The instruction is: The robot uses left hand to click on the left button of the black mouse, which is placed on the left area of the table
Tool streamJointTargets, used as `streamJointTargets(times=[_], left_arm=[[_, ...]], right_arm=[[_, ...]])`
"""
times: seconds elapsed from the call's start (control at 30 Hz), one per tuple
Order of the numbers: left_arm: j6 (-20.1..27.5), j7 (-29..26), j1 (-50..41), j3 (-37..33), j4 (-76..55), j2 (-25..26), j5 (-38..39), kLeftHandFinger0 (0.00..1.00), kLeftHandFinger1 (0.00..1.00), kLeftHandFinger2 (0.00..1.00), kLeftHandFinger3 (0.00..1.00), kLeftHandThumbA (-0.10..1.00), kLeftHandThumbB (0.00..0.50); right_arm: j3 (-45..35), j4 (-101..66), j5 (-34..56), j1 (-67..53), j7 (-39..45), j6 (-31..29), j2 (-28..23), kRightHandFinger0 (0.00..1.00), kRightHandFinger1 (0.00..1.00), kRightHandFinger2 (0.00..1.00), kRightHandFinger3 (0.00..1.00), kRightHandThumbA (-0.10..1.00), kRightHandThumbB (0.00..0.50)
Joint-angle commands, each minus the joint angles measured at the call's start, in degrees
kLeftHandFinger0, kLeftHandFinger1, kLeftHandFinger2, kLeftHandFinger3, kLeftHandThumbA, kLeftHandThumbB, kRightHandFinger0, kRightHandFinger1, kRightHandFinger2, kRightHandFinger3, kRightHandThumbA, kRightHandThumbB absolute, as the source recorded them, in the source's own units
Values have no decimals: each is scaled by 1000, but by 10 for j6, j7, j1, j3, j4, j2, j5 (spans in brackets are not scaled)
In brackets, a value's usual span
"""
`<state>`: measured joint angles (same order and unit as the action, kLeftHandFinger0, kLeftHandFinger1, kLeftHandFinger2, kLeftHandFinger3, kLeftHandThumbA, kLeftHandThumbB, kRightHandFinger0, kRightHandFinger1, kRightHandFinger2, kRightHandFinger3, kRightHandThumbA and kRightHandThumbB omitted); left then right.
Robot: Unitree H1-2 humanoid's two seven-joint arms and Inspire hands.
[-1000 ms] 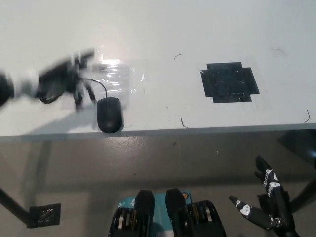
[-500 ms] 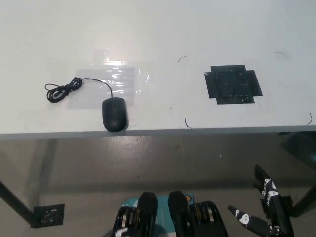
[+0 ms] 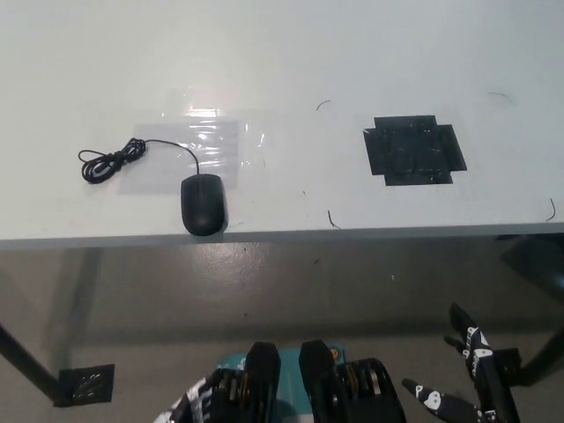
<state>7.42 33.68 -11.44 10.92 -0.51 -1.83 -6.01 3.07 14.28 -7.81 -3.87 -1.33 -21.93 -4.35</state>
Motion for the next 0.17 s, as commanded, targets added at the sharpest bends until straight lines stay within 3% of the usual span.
streamJointTargets(times=[0.0,0.13], left_arm=[[195,-190,55,29,77,-22,-48,1000,1000,1000,1000,1000,271],[195,-184,67,22,102,-19,-43,1000,1000,1000,1000,1000,271]], right_arm=[[11,-9,-1,11,5,-50,-6,871,993,1000,1000,945,119],[12,-9,-2,12,4,-50,-6,871,990,1000,1000,959,122]])
